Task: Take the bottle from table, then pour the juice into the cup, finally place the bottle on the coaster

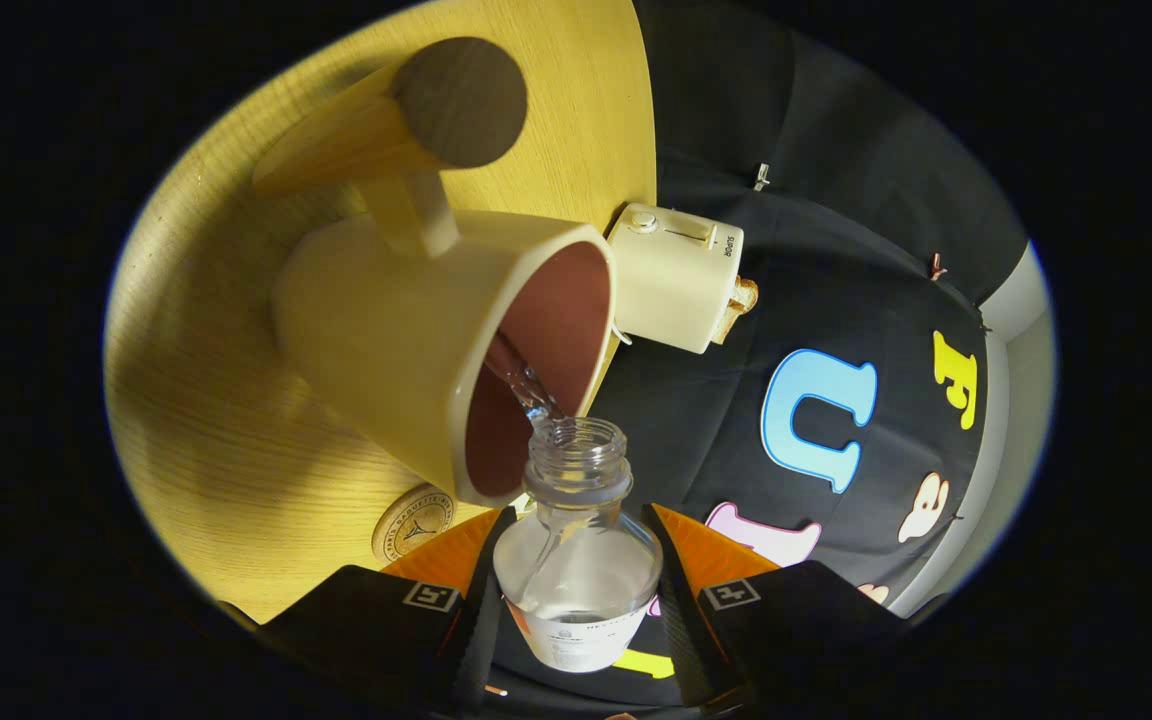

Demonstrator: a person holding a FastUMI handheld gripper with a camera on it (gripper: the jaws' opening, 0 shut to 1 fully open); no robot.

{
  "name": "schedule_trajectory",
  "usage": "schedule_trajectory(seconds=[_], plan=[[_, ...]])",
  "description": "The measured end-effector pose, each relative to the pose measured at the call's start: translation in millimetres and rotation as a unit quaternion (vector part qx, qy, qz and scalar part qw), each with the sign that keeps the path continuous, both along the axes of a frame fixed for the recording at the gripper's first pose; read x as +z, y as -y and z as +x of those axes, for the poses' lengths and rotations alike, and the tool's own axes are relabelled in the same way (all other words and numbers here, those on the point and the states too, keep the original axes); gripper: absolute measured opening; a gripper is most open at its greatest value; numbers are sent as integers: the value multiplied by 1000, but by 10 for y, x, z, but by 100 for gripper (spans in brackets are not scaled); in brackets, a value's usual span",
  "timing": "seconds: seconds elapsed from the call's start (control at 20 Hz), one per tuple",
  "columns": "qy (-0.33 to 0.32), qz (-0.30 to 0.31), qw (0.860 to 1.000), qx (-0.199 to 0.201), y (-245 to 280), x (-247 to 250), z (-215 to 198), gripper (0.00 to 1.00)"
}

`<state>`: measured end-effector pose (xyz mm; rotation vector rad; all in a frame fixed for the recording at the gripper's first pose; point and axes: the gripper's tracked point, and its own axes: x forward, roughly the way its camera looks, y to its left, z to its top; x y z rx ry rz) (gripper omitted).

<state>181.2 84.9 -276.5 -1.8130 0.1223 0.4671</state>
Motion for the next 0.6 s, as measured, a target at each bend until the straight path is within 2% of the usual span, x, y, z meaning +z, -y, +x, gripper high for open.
schedule_trajectory(seconds=[0.6], plan=[[12,-24,1000,12,-10,80,3,73]])
